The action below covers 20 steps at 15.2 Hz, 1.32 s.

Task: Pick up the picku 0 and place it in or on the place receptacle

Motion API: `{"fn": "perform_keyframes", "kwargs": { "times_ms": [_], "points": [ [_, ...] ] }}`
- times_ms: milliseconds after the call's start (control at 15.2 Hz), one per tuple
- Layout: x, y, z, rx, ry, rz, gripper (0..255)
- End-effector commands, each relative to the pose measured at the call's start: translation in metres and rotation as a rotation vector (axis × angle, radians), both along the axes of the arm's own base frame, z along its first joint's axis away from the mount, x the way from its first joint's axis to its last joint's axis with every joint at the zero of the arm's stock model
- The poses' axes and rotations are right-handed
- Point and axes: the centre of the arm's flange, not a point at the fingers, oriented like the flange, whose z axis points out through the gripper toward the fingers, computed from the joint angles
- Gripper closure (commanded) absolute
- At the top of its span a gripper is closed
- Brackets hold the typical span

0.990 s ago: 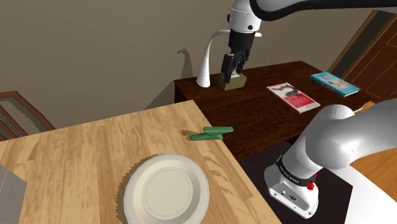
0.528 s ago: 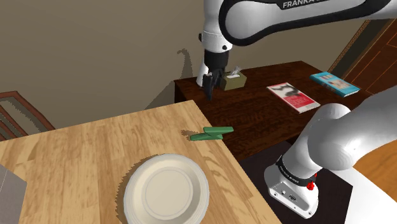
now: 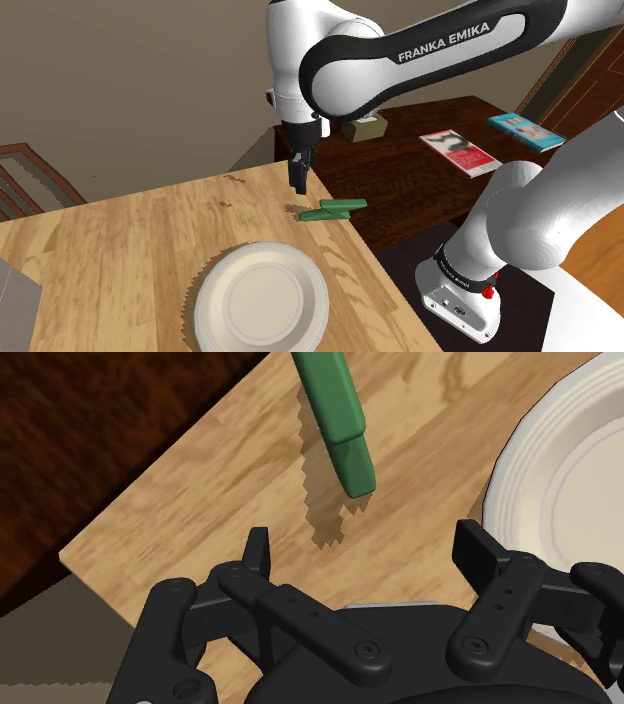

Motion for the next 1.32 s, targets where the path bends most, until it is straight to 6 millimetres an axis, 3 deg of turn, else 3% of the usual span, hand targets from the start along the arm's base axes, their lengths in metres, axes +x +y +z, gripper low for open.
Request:
{"fn": "perform_keyframes", "kwargs": {
  "times_ms": [0,462,990,1056,1254],
  "points": [
    [-0.003,0.017,-0.011,-0.001,0.009,0.043,0],
    [-0.008,0.012,-0.051,-0.001,0.009,0.043,0],
    [-0.008,0.012,-0.051,-0.001,0.009,0.043,0],
    [-0.008,0.012,-0.051,-0.001,0.009,0.043,255],
    [-0.008,0.012,-0.051,-0.001,0.009,0.043,255]
  ]
}}
